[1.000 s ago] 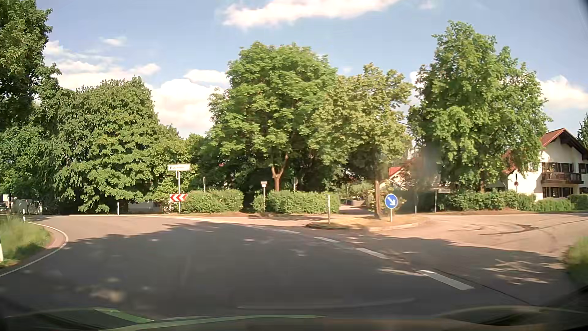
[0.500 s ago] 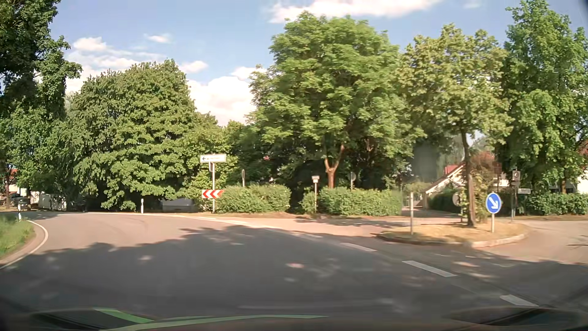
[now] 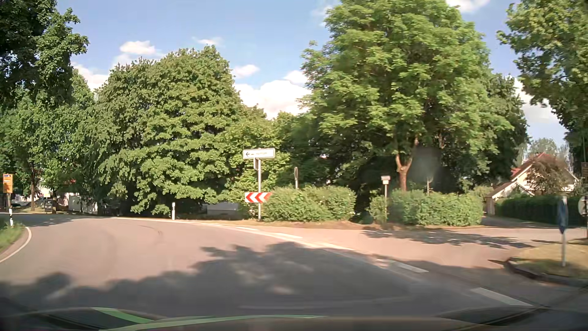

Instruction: Follow the waypoints while adhering to traffic rules and regulations

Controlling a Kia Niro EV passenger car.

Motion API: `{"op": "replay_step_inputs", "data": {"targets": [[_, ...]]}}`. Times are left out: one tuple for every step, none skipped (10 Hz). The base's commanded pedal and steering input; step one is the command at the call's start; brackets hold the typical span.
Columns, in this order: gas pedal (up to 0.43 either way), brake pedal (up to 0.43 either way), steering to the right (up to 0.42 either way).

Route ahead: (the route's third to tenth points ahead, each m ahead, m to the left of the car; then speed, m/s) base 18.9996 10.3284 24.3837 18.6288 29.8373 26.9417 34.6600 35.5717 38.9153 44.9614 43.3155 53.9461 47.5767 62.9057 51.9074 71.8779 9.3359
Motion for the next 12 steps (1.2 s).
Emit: {"op": "replay_step_inputs", "data": {"targets": [[0.0,0.0,-0.169],[0.0,0.0,-0.176],[0.0,0.0,-0.183],[0.0,0.0,-0.185],[0.008,0.0,-0.185],[0.039,0.0,-0.185],[0.059,0.0,-0.185],[0.059,0.0,-0.184],[0.067,0.0,-0.185],[0.067,0.0,-0.184],[0.079,0.0,-0.184],[0.079,0.0,-0.185]]}}
